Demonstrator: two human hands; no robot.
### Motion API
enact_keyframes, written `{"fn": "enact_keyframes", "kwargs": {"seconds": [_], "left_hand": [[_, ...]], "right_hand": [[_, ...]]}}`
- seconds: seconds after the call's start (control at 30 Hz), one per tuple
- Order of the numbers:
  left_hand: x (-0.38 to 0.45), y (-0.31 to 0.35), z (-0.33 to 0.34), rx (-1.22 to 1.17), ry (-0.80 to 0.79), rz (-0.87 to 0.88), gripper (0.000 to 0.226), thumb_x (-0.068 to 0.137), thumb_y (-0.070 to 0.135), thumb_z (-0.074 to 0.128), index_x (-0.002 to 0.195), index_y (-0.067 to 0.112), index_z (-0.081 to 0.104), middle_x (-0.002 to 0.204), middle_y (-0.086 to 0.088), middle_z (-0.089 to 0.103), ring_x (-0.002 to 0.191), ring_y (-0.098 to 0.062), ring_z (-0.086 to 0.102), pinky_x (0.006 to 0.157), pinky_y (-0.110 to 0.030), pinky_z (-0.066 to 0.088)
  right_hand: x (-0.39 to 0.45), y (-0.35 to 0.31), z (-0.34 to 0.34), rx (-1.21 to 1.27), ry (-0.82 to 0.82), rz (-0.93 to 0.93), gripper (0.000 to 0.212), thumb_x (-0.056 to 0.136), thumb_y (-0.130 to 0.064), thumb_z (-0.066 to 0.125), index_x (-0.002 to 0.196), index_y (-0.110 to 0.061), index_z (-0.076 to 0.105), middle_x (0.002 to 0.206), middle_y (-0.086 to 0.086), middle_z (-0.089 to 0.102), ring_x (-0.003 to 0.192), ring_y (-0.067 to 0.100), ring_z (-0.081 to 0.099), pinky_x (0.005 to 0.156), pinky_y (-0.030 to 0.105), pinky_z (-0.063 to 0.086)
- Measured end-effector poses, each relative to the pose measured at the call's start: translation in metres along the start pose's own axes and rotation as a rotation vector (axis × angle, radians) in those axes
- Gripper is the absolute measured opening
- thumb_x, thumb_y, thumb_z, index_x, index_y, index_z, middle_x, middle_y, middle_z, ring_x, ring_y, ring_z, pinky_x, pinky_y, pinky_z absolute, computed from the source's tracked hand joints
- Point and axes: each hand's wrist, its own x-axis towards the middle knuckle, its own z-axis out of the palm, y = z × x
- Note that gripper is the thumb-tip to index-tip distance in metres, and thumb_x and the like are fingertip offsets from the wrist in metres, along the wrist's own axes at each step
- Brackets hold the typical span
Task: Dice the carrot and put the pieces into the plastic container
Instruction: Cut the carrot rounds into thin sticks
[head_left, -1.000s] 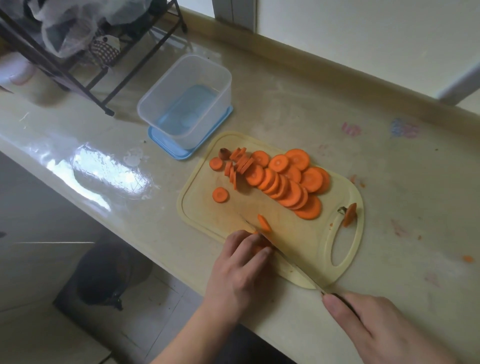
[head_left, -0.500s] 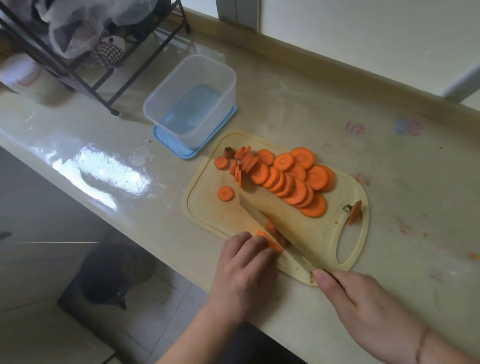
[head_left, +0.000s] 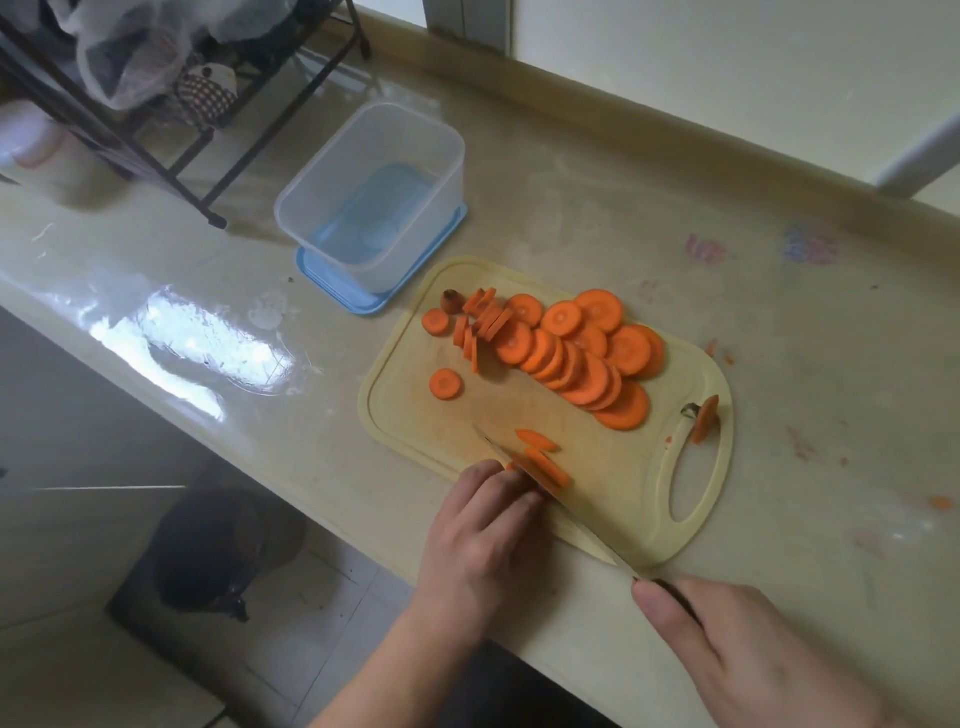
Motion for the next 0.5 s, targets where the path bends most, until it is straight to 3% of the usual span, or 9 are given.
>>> {"fn": "enact_keyframes", "kwargs": {"seconds": [0.17,0.33,0.5], "left_hand": [[0.000,-0.002,0.001,-0.004,0.013,-0.002,0.011,0.085,0.002,0.079,0.096,0.000,0.077,0.106,-0.013,0.071,0.102,-0.034,0.065,0.083,-0.041,0.055],[0.001,0.000,-0.002,0.010,0.021,0.012,0.007,0.087,0.005,0.075,0.093,0.002,0.076,0.100,-0.010,0.069,0.097,-0.030,0.061,0.087,-0.036,0.053],[-0.003,0.000,-0.001,0.019,0.029,-0.021,0.008,0.086,0.004,0.075,0.092,-0.001,0.075,0.100,-0.013,0.068,0.100,-0.032,0.063,0.089,-0.036,0.054]], "right_hand": [[0.024,-0.023,0.009,-0.009,-0.013,-0.059,0.070,0.077,-0.077,0.008,0.063,-0.021,0.047,0.059,0.005,0.054,0.059,0.014,0.053,0.053,0.026,0.037],[0.040,-0.020,0.000,0.099,-0.024,-0.100,0.072,0.077,-0.081,0.018,0.056,-0.016,0.040,0.050,0.000,0.045,0.050,0.012,0.046,0.057,0.039,0.040],[0.023,-0.018,-0.012,0.138,-0.054,-0.055,0.071,0.075,-0.080,0.024,0.057,-0.013,0.039,0.049,0.000,0.041,0.047,0.008,0.040,0.053,0.035,0.039]]}}
